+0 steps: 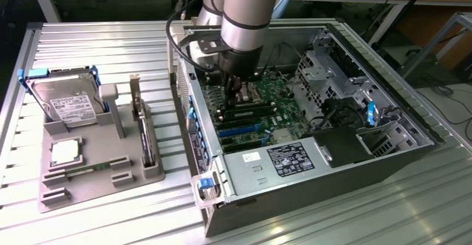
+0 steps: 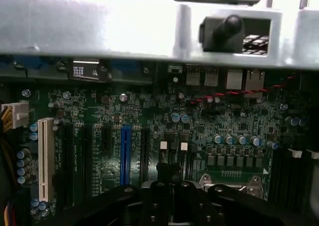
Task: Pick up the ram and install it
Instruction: 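Press down the ram until it locks into place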
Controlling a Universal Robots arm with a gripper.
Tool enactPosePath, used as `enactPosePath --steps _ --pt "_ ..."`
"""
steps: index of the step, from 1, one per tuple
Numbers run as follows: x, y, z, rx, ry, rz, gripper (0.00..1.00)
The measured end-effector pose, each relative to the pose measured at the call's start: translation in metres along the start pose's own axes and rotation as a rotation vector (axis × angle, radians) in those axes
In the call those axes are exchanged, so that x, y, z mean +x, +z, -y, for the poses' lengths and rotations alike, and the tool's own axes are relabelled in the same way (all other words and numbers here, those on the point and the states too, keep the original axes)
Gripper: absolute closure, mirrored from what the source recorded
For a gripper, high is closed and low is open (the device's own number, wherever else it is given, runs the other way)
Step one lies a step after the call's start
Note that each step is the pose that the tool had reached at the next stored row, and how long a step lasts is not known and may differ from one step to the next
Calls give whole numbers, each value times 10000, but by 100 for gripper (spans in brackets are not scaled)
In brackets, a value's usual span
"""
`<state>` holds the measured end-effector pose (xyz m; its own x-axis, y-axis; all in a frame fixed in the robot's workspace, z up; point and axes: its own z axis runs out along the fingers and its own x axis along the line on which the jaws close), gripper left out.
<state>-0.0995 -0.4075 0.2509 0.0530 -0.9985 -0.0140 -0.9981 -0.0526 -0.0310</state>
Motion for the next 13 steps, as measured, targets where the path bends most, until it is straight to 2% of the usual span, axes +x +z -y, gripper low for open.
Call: enactPosePath --steps 6,13 --pt "2 130 -3 0 -1 -1 90" --pt "5 209 -6 -5 -1 -24 90"
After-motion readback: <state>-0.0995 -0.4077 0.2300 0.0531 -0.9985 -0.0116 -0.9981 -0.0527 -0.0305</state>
